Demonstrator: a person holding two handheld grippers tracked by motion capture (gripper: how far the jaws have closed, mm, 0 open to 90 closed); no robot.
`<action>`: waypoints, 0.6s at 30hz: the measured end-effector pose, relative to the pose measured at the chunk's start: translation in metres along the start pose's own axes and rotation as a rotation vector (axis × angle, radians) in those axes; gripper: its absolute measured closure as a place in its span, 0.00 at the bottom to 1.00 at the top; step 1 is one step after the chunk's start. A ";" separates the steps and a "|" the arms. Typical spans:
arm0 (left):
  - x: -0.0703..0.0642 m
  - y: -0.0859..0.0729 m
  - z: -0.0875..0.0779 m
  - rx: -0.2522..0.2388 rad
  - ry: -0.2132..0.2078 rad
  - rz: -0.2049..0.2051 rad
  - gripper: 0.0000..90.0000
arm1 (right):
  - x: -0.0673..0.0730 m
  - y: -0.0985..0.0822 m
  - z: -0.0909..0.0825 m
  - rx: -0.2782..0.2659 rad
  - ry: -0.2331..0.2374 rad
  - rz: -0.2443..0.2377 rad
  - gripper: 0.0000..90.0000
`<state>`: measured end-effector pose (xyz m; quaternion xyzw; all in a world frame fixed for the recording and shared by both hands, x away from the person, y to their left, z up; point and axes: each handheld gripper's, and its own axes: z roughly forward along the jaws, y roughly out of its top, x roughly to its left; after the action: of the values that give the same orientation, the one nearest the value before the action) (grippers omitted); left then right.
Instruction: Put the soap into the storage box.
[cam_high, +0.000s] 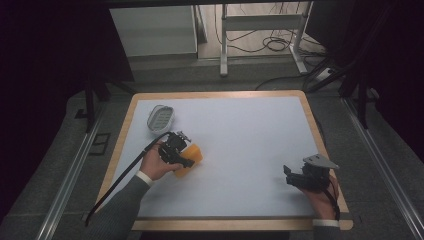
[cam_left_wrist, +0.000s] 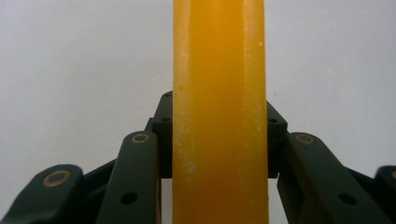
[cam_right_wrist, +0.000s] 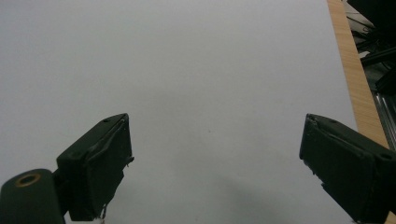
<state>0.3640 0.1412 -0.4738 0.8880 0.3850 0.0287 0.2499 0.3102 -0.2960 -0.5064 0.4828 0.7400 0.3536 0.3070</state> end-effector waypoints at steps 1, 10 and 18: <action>0.002 0.000 -0.002 -0.009 0.000 -0.004 0.68 | 0.000 0.000 0.000 0.000 0.001 0.001 0.10; 0.012 -0.001 -0.018 -0.045 0.018 -0.028 0.68 | 0.000 0.000 0.000 -0.002 0.009 0.016 0.10; 0.019 -0.001 -0.023 -0.070 0.023 -0.049 0.68 | 0.000 0.000 0.001 0.003 0.015 0.007 0.10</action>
<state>0.3706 0.1649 -0.4569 0.8686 0.4085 0.0462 0.2767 0.3108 -0.2956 -0.5071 0.4831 0.7412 0.3573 0.2994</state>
